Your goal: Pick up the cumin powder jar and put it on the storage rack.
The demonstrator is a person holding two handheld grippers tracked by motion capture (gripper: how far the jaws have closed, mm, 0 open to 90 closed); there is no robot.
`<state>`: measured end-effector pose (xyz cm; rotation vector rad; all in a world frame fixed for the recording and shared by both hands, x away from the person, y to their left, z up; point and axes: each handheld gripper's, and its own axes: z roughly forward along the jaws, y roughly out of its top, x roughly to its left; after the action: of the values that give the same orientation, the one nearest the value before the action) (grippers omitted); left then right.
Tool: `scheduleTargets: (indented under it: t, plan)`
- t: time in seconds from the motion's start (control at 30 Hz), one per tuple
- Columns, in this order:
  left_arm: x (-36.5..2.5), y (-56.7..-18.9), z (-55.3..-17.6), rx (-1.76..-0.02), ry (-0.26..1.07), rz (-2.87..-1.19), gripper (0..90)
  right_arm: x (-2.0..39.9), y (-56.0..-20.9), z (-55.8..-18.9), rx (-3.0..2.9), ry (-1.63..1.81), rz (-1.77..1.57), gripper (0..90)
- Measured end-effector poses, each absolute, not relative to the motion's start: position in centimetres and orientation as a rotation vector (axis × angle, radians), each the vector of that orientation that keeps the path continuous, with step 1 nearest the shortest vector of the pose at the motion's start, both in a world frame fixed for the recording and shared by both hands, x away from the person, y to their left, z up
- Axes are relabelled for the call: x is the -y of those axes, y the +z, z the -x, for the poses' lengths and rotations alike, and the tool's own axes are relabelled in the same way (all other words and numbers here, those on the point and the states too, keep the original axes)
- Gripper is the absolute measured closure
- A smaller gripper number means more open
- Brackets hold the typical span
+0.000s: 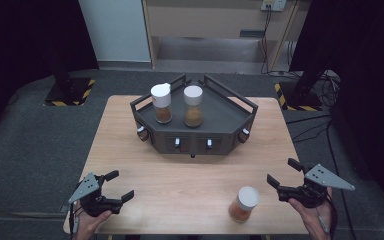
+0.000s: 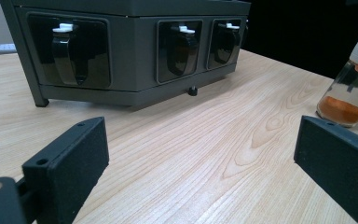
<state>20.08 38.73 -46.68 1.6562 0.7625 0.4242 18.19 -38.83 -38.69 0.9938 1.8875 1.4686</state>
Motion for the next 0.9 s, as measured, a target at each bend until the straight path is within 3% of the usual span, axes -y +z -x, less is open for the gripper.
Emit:
scheduleTargets:
  t: [0.37,0.9]
  plan:
    - [-38.7,-46.6,-20.1,-0.758,0.427,-1.661,2.2,40.0,-41.9,-17.3,-1.888,1.47,-1.051,6.6]
    - [-38.7,-46.7,-20.2,-0.746,0.424,-1.661,2.2,39.8,-43.0,-16.9,-1.917,1.454,-1.014,6.2]
